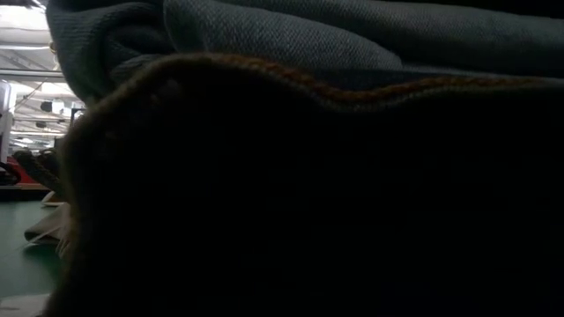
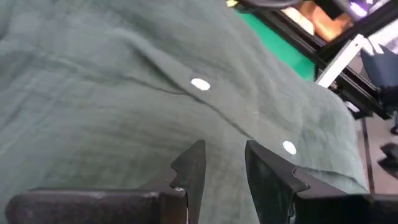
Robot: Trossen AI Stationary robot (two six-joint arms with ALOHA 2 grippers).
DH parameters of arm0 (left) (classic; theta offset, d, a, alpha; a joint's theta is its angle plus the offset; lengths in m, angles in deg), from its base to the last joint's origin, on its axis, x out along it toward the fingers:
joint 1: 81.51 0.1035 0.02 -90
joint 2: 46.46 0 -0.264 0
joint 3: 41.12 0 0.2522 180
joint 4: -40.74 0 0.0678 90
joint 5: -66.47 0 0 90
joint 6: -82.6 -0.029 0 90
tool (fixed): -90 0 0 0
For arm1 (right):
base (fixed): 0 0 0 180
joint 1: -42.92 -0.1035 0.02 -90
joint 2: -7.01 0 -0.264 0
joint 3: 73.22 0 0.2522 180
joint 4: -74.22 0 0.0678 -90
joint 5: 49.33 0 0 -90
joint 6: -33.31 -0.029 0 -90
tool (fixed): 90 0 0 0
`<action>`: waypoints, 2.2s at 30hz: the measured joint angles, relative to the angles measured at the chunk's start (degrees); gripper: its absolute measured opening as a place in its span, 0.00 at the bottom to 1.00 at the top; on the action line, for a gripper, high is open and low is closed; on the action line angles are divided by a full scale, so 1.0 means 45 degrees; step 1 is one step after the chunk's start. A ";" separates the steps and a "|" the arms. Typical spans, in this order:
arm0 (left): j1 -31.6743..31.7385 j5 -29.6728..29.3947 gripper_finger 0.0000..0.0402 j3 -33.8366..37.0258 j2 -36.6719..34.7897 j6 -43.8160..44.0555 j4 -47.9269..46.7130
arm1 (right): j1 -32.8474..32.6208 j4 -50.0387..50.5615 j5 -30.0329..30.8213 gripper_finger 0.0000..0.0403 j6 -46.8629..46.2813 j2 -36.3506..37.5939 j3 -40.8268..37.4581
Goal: Fold Laundry from Bin
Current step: Put the stacked clothing into the organizer bin
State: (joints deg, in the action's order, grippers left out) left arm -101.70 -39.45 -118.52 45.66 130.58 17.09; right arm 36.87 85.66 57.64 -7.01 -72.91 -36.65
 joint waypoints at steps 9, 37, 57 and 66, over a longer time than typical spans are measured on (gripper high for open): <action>0.0103 0.0789 0.27 0.0000 -0.0005 0.1897 -0.1371 | 0.0019 -0.2733 -0.0199 0.46 0.0015 -0.0641 -0.0015; 0.0128 0.2063 0.27 -0.0005 -0.0005 0.3986 -0.4313 | 0.0014 -0.2982 -0.1209 0.46 0.3116 -0.0021 0.0039; 0.0410 0.2123 0.27 0.0000 -0.0005 0.3883 -0.4116 | 0.0005 -0.3408 0.1976 0.46 0.3026 -0.2596 0.0414; 0.0410 0.2099 0.27 0.0000 0.0000 0.3882 -0.3871 | 0.0019 -0.3328 0.0518 0.46 0.3021 -0.3068 0.1817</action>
State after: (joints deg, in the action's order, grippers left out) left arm -99.86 -30.01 -118.52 45.66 148.05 -0.33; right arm 36.96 70.69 59.97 6.59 -86.71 -28.47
